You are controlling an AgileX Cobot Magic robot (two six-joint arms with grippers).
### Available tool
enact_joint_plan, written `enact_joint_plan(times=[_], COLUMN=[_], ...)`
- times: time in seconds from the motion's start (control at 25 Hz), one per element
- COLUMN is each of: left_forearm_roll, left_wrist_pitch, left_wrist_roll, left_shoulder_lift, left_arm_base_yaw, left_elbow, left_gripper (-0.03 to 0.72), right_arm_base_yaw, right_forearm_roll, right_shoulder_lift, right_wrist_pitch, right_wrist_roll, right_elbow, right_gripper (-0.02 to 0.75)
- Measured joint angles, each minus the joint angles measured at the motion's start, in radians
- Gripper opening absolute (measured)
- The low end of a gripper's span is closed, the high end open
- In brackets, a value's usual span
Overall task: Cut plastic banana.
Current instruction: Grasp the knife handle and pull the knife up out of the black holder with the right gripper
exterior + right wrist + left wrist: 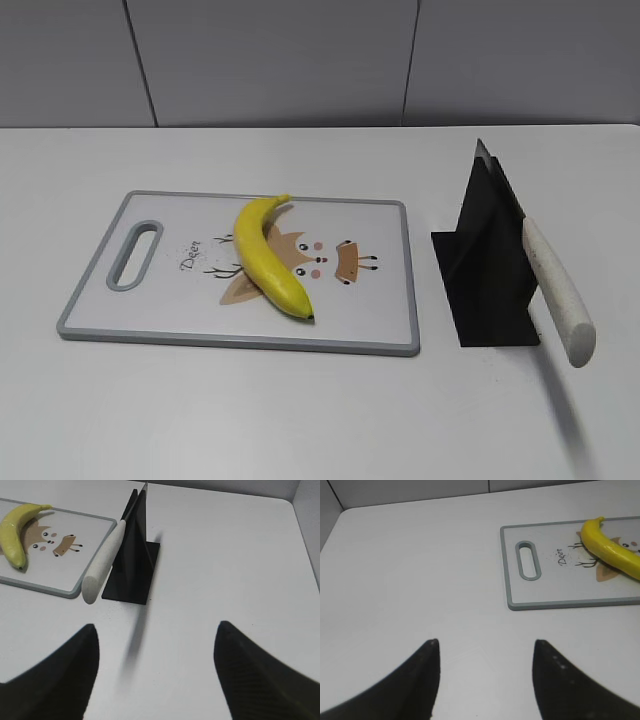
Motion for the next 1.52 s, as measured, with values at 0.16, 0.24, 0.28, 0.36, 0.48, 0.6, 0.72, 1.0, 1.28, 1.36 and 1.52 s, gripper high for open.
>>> enact_joint_plan(times=[0.16, 0.24, 0.28, 0.36, 0.48, 0.6, 0.72, 1.0, 1.28, 1.36, 1.52], left_forearm_roll=[0.000, 0.000, 0.000, 0.000, 0.000, 0.000, 0.000, 0.000, 0.000, 0.000, 0.000], left_wrist_pitch=[0.000, 0.000, 0.000, 0.000, 0.000, 0.000, 0.000, 0.000, 0.000, 0.000, 0.000], left_wrist_roll=[0.000, 0.000, 0.000, 0.000, 0.000, 0.000, 0.000, 0.000, 0.000, 0.000, 0.000], left_shoulder_lift=[0.000, 0.000, 0.000, 0.000, 0.000, 0.000, 0.000, 0.000, 0.000, 0.000, 0.000], left_arm_base_yaw=[0.000, 0.000, 0.000, 0.000, 0.000, 0.000, 0.000, 0.000, 0.000, 0.000, 0.000], left_elbow=[0.000, 0.000, 0.000, 0.000, 0.000, 0.000, 0.000, 0.000, 0.000, 0.000, 0.000], left_gripper=[0.573, 0.573, 0.573, 0.573, 0.573, 0.573, 0.573, 0.573, 0.573, 0.573, 0.573], right_arm_base_yaw=[0.000, 0.000, 0.000, 0.000, 0.000, 0.000, 0.000, 0.000, 0.000, 0.000, 0.000], right_forearm_roll=[0.000, 0.000, 0.000, 0.000, 0.000, 0.000, 0.000, 0.000, 0.000, 0.000, 0.000], right_shoulder_lift=[0.000, 0.000, 0.000, 0.000, 0.000, 0.000, 0.000, 0.000, 0.000, 0.000, 0.000], right_wrist_pitch=[0.000, 0.000, 0.000, 0.000, 0.000, 0.000, 0.000, 0.000, 0.000, 0.000, 0.000], right_wrist_roll=[0.000, 0.000, 0.000, 0.000, 0.000, -0.001, -0.001, -0.001, -0.001, -0.001, -0.001], right_elbow=[0.000, 0.000, 0.000, 0.000, 0.000, 0.000, 0.000, 0.000, 0.000, 0.000, 0.000], right_gripper=[0.558, 0.558, 0.558, 0.558, 0.558, 0.558, 0.558, 0.558, 0.558, 0.558, 0.558])
